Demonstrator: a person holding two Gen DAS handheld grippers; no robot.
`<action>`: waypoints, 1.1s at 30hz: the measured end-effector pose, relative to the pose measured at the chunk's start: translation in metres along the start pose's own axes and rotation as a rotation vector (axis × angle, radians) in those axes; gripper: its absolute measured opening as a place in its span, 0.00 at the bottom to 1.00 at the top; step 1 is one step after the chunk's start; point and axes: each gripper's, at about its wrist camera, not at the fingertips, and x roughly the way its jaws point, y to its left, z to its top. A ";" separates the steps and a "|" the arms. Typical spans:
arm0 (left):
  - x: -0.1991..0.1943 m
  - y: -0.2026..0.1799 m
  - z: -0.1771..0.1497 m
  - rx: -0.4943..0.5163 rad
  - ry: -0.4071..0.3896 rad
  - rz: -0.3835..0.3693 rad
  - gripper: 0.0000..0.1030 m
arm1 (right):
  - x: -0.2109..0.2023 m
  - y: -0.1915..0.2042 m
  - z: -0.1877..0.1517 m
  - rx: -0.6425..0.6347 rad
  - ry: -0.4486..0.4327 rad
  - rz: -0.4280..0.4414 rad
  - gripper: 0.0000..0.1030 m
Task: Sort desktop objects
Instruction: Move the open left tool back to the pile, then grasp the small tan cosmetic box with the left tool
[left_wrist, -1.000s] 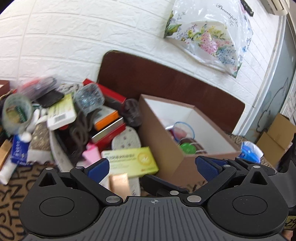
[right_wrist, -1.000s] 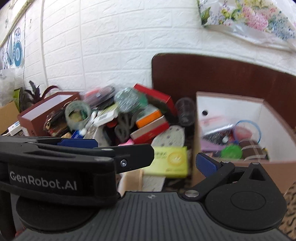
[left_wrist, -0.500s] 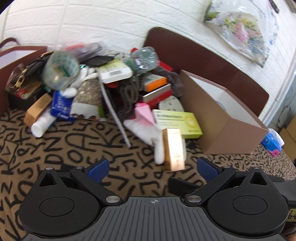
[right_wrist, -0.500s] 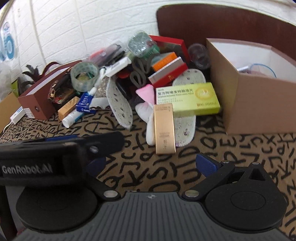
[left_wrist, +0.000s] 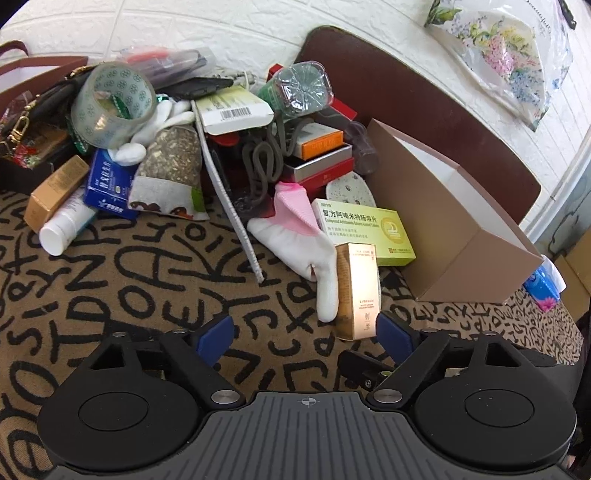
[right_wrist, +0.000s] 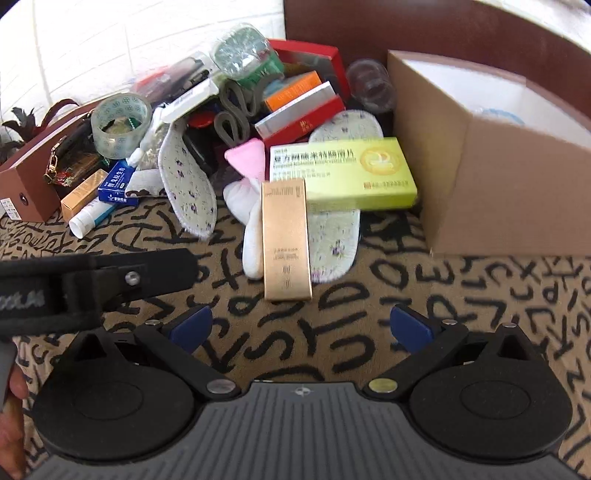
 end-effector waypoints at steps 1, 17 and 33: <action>0.002 -0.001 0.002 -0.002 0.006 -0.010 0.84 | 0.000 0.001 0.001 -0.013 -0.014 -0.004 0.97; 0.047 -0.028 0.014 0.030 0.151 -0.148 0.46 | 0.021 -0.008 0.010 -0.038 -0.024 0.092 0.39; 0.070 -0.026 0.015 -0.021 0.216 -0.114 0.41 | 0.016 -0.012 0.004 -0.039 0.017 0.173 0.34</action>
